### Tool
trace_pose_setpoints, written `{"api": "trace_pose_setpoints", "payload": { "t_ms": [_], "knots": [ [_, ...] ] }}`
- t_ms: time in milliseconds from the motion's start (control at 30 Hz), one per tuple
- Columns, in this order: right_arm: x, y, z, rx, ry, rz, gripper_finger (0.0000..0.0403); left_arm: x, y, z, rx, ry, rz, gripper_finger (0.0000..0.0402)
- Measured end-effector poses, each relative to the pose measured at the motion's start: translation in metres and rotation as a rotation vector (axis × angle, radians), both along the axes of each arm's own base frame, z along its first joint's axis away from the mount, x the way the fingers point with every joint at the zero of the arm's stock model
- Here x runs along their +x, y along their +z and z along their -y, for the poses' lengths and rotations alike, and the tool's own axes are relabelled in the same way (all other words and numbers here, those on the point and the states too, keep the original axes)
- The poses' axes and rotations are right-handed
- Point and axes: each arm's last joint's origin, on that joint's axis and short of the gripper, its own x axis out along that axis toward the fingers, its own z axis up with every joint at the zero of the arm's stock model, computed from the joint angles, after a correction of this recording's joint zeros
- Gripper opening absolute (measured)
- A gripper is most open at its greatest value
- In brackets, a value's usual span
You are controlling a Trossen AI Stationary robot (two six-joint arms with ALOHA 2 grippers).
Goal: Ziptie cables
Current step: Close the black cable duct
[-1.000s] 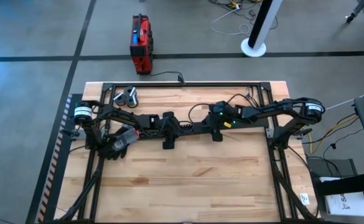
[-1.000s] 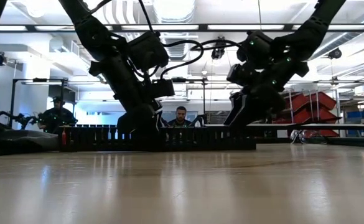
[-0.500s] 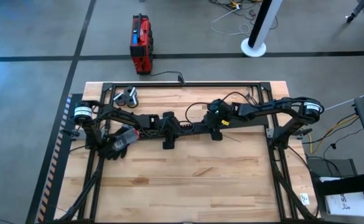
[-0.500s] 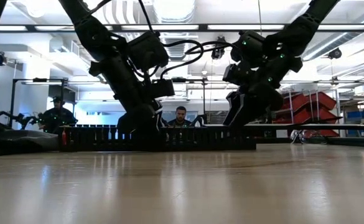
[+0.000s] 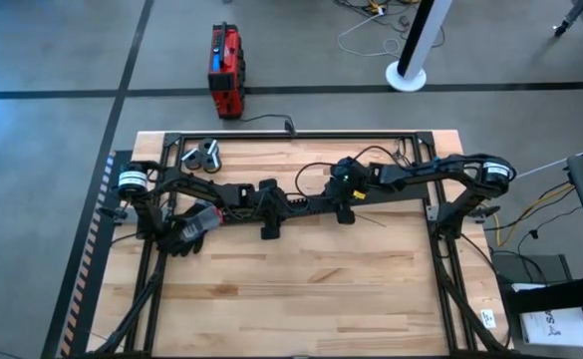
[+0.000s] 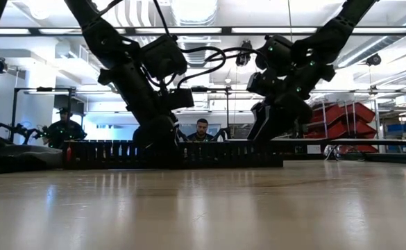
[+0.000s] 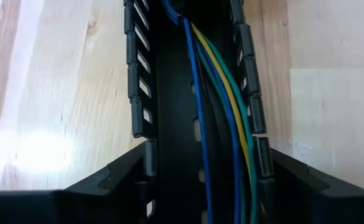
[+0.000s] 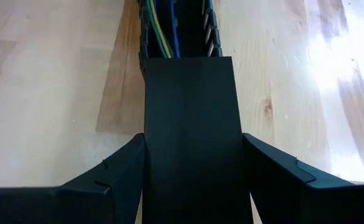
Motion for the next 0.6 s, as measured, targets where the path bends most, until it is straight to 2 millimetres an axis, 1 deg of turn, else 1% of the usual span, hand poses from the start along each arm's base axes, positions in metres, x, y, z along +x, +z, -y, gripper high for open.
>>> {"api": "trace_pose_setpoints", "payload": {
  "t_ms": [167, 500, 600],
  "knots": [
    [-0.002, 0.01, 0.0, -0.022, -0.014, 0.025, 0.0219, 0.001, 0.004, 0.0, -0.005, 0.018, 0.028, 0.0252],
    [-0.003, 0.014, -0.001, -0.035, -0.011, 0.033, 0.0219, 0.007, 0.045, -0.001, -0.004, 0.045, 0.263, 0.029],
    [-0.003, 0.015, -0.001, -0.035, -0.008, 0.04, 0.0219, 0.01, 0.048, -0.002, -0.003, 0.045, 0.304, 0.0299]
  ]
}}
